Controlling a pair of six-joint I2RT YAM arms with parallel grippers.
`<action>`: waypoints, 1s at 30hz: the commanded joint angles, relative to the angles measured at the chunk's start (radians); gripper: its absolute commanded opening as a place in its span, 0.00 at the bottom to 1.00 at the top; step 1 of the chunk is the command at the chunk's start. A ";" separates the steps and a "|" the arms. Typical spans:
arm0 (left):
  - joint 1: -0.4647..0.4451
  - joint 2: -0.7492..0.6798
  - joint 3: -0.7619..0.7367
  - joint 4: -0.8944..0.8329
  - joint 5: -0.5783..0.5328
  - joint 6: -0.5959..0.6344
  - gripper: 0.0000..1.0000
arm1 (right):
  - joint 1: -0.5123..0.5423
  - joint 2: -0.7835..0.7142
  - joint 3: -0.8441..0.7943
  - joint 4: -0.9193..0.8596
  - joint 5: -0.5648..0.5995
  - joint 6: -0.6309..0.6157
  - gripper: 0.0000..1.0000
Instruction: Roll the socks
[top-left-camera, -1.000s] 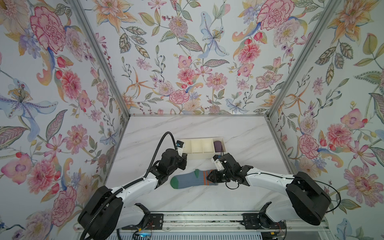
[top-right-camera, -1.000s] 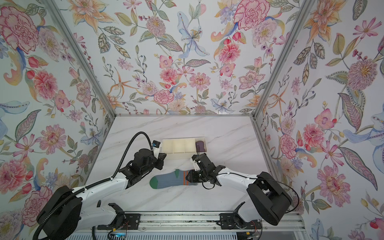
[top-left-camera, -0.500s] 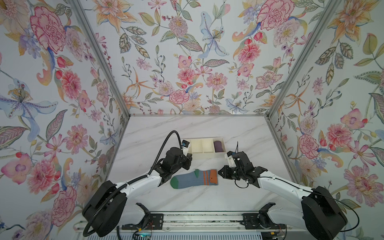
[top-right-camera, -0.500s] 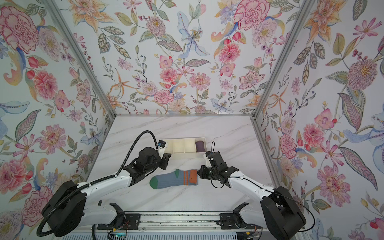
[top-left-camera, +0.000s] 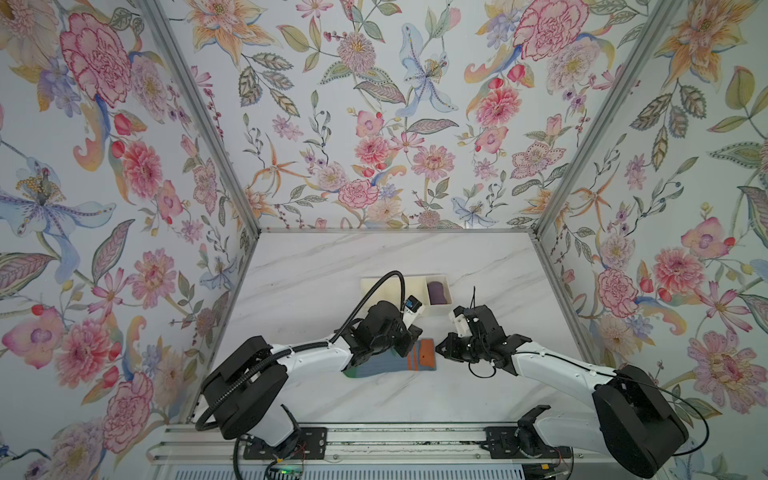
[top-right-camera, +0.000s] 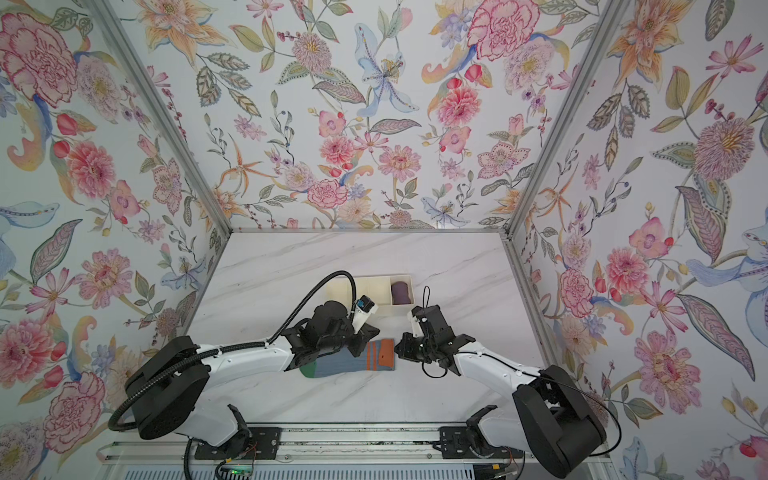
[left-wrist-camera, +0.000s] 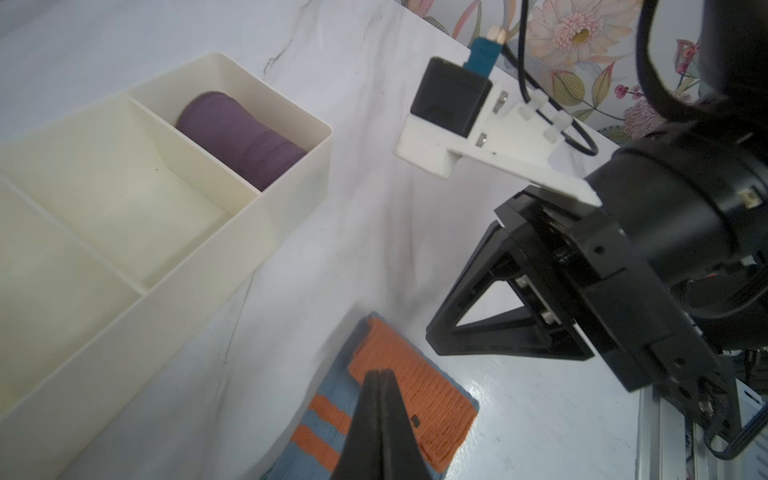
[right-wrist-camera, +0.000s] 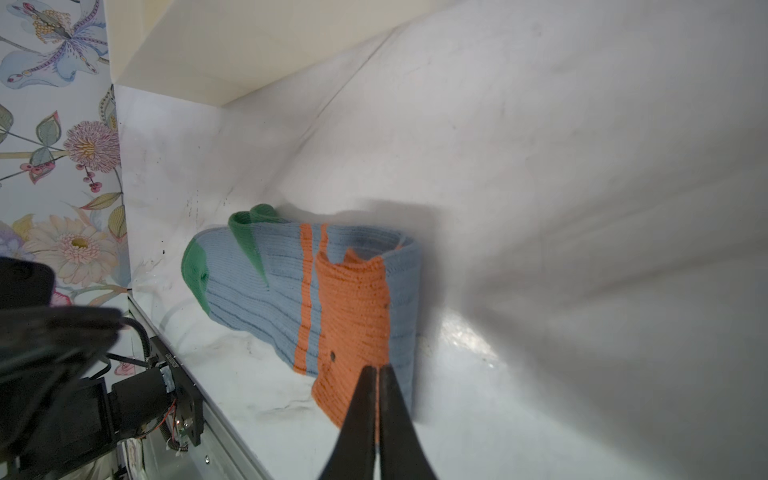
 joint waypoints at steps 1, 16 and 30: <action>-0.021 0.059 0.048 0.018 0.084 -0.016 0.00 | -0.003 0.021 -0.037 0.080 -0.059 0.045 0.08; -0.033 0.162 0.102 -0.008 0.089 -0.011 0.00 | 0.017 0.042 -0.057 0.118 -0.082 0.064 0.09; -0.035 0.230 0.151 -0.071 0.027 0.000 0.00 | 0.037 0.084 -0.063 0.141 -0.087 0.073 0.11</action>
